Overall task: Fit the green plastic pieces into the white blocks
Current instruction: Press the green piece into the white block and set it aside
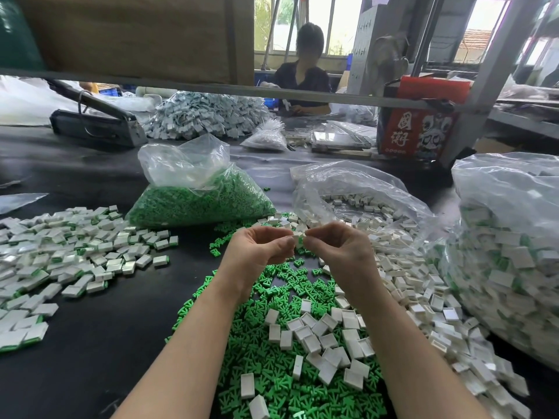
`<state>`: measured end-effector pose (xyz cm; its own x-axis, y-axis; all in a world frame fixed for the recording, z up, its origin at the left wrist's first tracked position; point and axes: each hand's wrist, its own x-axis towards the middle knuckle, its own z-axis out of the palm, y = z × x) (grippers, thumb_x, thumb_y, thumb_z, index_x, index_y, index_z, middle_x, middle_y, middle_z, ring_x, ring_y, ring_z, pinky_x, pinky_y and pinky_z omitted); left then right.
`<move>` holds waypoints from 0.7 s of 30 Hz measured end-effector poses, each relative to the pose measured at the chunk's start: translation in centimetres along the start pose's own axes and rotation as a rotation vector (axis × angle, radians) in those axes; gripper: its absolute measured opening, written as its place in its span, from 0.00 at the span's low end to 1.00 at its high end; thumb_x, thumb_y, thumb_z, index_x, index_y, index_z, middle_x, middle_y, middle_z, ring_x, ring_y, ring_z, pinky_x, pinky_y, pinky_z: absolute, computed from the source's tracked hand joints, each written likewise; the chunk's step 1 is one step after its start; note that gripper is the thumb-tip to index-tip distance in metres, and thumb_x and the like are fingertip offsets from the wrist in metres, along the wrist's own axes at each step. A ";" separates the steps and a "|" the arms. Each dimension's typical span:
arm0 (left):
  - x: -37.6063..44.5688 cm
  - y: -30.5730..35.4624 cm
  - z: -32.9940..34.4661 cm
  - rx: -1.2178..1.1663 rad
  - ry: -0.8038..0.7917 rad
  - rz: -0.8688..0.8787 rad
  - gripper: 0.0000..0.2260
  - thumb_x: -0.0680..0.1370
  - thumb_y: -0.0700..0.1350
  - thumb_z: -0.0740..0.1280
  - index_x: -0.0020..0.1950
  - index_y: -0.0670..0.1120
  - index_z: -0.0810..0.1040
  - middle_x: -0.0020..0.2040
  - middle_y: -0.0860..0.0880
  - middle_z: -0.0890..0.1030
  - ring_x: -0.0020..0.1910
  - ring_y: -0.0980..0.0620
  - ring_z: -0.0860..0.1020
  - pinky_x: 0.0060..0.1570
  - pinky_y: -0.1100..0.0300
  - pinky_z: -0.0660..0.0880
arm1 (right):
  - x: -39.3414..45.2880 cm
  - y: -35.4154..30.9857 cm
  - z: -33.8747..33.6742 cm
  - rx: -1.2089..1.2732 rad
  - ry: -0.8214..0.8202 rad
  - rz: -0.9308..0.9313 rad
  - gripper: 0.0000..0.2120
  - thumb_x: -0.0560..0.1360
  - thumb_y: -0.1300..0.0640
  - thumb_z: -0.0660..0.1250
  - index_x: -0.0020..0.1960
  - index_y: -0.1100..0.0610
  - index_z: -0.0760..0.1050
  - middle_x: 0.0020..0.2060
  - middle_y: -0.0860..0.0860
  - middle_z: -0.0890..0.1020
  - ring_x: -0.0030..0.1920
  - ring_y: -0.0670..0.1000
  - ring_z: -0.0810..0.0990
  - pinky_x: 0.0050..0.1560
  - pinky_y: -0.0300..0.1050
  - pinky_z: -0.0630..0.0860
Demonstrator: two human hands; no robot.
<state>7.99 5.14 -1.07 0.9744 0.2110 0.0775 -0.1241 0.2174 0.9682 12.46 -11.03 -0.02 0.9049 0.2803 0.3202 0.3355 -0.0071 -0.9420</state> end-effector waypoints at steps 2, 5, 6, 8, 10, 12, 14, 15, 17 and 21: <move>-0.1 -0.1 0.1 -0.005 -0.007 -0.003 0.09 0.65 0.44 0.76 0.44 0.45 0.86 0.43 0.42 0.86 0.40 0.49 0.84 0.39 0.63 0.78 | -0.1 0.0 0.0 0.044 -0.003 0.017 0.04 0.71 0.66 0.74 0.46 0.62 0.82 0.38 0.54 0.85 0.38 0.49 0.84 0.39 0.36 0.78; 0.0 -0.1 0.2 -0.018 -0.006 -0.005 0.08 0.66 0.43 0.75 0.44 0.45 0.86 0.43 0.41 0.86 0.40 0.49 0.84 0.39 0.63 0.79 | -0.1 0.1 0.0 0.098 -0.013 0.042 0.04 0.71 0.66 0.73 0.46 0.62 0.82 0.37 0.52 0.85 0.37 0.47 0.84 0.39 0.34 0.77; 0.0 -0.1 0.2 -0.019 -0.005 -0.005 0.09 0.66 0.43 0.75 0.45 0.44 0.86 0.43 0.41 0.86 0.40 0.49 0.84 0.39 0.63 0.79 | -0.1 0.1 0.0 0.107 -0.016 0.046 0.04 0.72 0.66 0.73 0.46 0.62 0.82 0.37 0.52 0.85 0.37 0.47 0.84 0.39 0.34 0.77; 0.0 -0.2 0.3 -0.018 -0.003 -0.006 0.10 0.66 0.43 0.75 0.46 0.43 0.85 0.43 0.41 0.86 0.40 0.49 0.84 0.39 0.63 0.79 | -0.1 0.2 0.1 0.112 -0.014 0.052 0.05 0.72 0.66 0.73 0.48 0.61 0.81 0.39 0.53 0.85 0.39 0.48 0.84 0.39 0.35 0.78; 0.0 -0.2 0.3 -0.012 -0.006 -0.008 0.11 0.66 0.43 0.75 0.47 0.43 0.84 0.43 0.42 0.86 0.40 0.49 0.84 0.39 0.63 0.79 | -0.1 0.3 0.2 0.109 0.006 0.070 0.08 0.72 0.64 0.73 0.51 0.60 0.80 0.41 0.57 0.85 0.40 0.51 0.85 0.39 0.38 0.79; 0.0 -0.2 0.4 0.014 -0.011 -0.009 0.12 0.66 0.44 0.76 0.47 0.43 0.84 0.42 0.43 0.86 0.41 0.49 0.84 0.40 0.62 0.79 | -0.1 0.5 0.2 0.086 0.026 0.084 0.08 0.73 0.63 0.73 0.52 0.60 0.81 0.42 0.56 0.85 0.39 0.48 0.84 0.37 0.35 0.77; 0.1 -0.3 0.3 0.066 -0.012 -0.008 0.12 0.66 0.44 0.76 0.48 0.43 0.83 0.41 0.43 0.86 0.40 0.49 0.84 0.43 0.60 0.80 | 0.0 0.7 0.2 0.052 0.021 0.099 0.07 0.73 0.63 0.72 0.51 0.62 0.82 0.42 0.56 0.85 0.38 0.46 0.84 0.36 0.32 0.75; 0.1 -0.4 0.3 0.089 -0.011 -0.007 0.12 0.67 0.44 0.76 0.48 0.43 0.83 0.41 0.44 0.86 0.40 0.50 0.84 0.43 0.60 0.80 | 0.0 0.8 0.2 0.051 0.016 0.108 0.07 0.74 0.63 0.72 0.51 0.63 0.82 0.42 0.56 0.85 0.39 0.47 0.84 0.36 0.33 0.75; 0.2 -0.5 0.2 0.130 -0.012 -0.003 0.08 0.71 0.41 0.75 0.48 0.43 0.82 0.40 0.45 0.85 0.40 0.51 0.83 0.42 0.60 0.79 | 0.0 0.8 0.1 0.064 0.011 0.112 0.06 0.74 0.64 0.72 0.51 0.63 0.82 0.42 0.57 0.86 0.40 0.50 0.84 0.38 0.34 0.76; 0.2 -0.3 0.3 0.325 -0.100 -0.020 0.08 0.78 0.44 0.70 0.48 0.39 0.80 0.36 0.47 0.84 0.35 0.54 0.81 0.36 0.64 0.77 | -0.1 0.5 0.1 0.061 -0.004 0.095 0.06 0.73 0.64 0.72 0.50 0.64 0.82 0.42 0.57 0.86 0.40 0.50 0.84 0.38 0.34 0.76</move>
<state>8.25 4.80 -1.30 0.9916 0.1117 0.0656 -0.0547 -0.0979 0.9937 12.50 -10.93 -0.59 0.9310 0.2849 0.2284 0.2311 0.0246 -0.9726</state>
